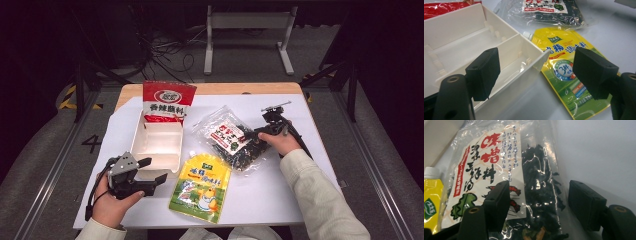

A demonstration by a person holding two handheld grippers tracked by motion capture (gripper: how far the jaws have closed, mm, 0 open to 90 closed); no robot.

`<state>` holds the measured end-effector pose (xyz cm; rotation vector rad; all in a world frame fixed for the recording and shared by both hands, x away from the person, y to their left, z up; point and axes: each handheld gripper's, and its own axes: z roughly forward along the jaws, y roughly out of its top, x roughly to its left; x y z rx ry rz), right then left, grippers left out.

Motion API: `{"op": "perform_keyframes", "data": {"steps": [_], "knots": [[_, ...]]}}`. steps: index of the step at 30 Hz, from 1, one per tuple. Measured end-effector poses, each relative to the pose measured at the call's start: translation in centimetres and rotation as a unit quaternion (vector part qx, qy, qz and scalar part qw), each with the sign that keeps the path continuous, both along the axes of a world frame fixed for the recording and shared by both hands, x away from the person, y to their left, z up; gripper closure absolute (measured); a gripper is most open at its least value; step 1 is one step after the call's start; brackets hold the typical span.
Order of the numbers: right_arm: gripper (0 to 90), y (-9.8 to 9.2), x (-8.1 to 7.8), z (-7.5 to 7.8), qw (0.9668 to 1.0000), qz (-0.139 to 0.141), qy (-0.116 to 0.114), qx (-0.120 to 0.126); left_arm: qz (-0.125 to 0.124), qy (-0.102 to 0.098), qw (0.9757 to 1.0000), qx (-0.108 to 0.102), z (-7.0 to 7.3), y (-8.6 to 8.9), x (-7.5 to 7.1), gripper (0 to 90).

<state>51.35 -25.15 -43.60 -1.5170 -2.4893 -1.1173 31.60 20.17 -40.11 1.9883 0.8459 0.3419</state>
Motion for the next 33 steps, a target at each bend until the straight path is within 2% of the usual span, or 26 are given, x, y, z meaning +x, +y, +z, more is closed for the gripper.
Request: {"op": "perform_keyframes", "data": {"steps": [1, 7, 12, 16, 20, 23, 25, 26, 30, 33], "knots": [[35.3, 0.0, 0.0, -0.1, 1.0, -0.002, 0.008, 0.003, 0.0, 0.0, 1.0, 0.001, 0.0, 0.0, 0.0, 23.0], [39.9, 0.3, -0.1, -0.1, 0.9999, 0.001, 0.013, -0.002, 0.001, 0.003, 1.0, 0.0, 0.0, -0.2, 0.0, 22.9], [48.2, 0.7, -0.1, 0.2, 0.9988, -0.001, 0.048, -0.006, -0.003, 0.002, 1.0, 0.002, -0.1, -0.5, 0.1, 22.9], [53.2, 0.9, -0.2, 0.3, 0.9983, 0.017, 0.055, -0.01, -0.008, 0.002, 0.9999, 0.006, -0.2, -0.6, 0.1, 22.9], [58.3, 1.3, -0.5, 0.7, 0.9985, 0.024, 0.041, -0.027, -0.009, 0.002, 0.9999, 0.006, -0.2, -0.8, 0.2, 22.9], [63.6, 1.7, -1.0, 1.2, 0.998, 0.032, 0.014, -0.053, -0.01, 0.004, 0.9999, 0.004, -0.2, -0.9, 0.3, 22.9], [77.2, 2.0, -1.4, 1.7, 0.9968, 0.03, 0.003, -0.075, -0.011, 0.003, 0.9999, 0.005, -0.2, -0.9, 0.4, 22.9], [80.0, 2.0, -1.5, 1.9, 0.9957, 0.031, -0.002, -0.088, -0.01, 0.004, 0.9999, 0.003, -0.2, -1.0, 0.4, 22.9], [83.2, 2.3, -2.2, 2.2, 0.9929, 0.035, -0.016, -0.112, -0.013, 0.005, 0.9999, 0.002, -0.3, -1.1, 0.6, 22.9], [84.1, 2.2, -2.6, 2.3, 0.9926, 0.032, -0.023, -0.115, -0.016, 0.006, 0.9999, 0.001, -0.3, -1.3, 0.8, 22.9]]}}
